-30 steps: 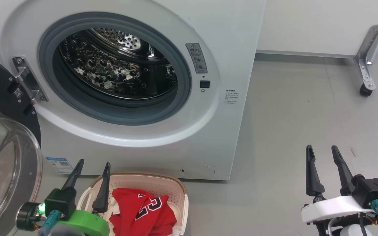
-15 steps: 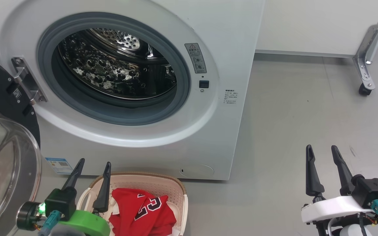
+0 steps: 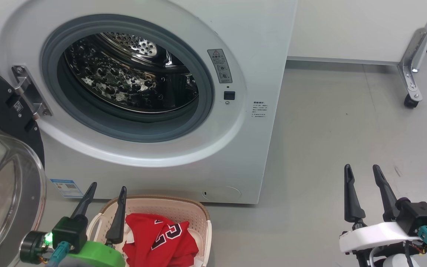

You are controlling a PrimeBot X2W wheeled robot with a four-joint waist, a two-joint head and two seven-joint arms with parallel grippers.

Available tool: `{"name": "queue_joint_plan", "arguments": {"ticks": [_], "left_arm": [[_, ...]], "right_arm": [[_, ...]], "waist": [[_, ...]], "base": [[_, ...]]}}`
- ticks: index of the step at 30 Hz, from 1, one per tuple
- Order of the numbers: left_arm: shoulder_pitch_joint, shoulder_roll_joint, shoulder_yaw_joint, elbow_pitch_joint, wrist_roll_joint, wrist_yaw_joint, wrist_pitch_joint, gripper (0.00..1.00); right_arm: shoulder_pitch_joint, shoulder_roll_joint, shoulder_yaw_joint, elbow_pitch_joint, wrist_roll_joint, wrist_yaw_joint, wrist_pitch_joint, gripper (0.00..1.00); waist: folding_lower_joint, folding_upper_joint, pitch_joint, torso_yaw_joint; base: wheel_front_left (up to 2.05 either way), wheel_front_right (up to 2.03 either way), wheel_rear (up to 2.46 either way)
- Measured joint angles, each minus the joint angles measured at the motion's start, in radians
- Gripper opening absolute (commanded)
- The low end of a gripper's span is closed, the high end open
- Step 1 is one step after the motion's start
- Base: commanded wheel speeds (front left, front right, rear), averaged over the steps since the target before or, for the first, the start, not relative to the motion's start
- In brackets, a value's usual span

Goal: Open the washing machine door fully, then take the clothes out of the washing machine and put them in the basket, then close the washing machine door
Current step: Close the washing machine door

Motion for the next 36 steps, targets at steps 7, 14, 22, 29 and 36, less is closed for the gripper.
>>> {"name": "queue_joint_plan", "arguments": {"ticks": [7, 14, 22, 29, 36], "left_arm": [[0.001, 0.000, -0.001, 0.000, 0.003, 0.000, 0.000, 1.00], [0.001, 0.000, -0.004, 0.000, 0.003, 0.000, 0.000, 1.00], [0.001, 0.000, -0.005, -0.005, 0.003, 0.000, 0.000, 1.00], [0.001, 0.000, -0.006, -0.005, 0.003, 0.000, 0.000, 1.00], [0.001, 0.000, -0.009, -0.009, -0.002, 0.000, 0.000, 1.00]], "right_arm": [[0.000, 0.000, 0.002, 0.001, 0.000, 0.001, 0.000, 1.00], [0.000, 0.000, 0.005, 0.003, 0.000, 0.001, 0.000, 1.00], [0.000, 0.000, 0.005, 0.003, 0.000, 0.001, 0.000, 1.00], [0.000, 0.000, 0.005, 0.003, 0.002, 0.001, 0.000, 1.00], [0.000, 0.000, 0.008, 0.008, 0.006, 0.000, 0.000, 1.00]], "waist": [[0.0000, 0.0000, 0.000, -0.001], [0.0000, 0.0000, -0.002, -0.002], [0.0000, 0.0000, -0.003, -0.001], [0.0000, 0.0000, -0.001, 0.001], [0.0000, 0.0000, 0.003, 0.003]], "base": [[-0.26, 0.27, 0.00], [-0.53, 0.53, 0.00], [-0.81, 0.81, 0.00], [-1.12, 1.12, 0.00], [-1.40, 1.40, 0.00]]}}
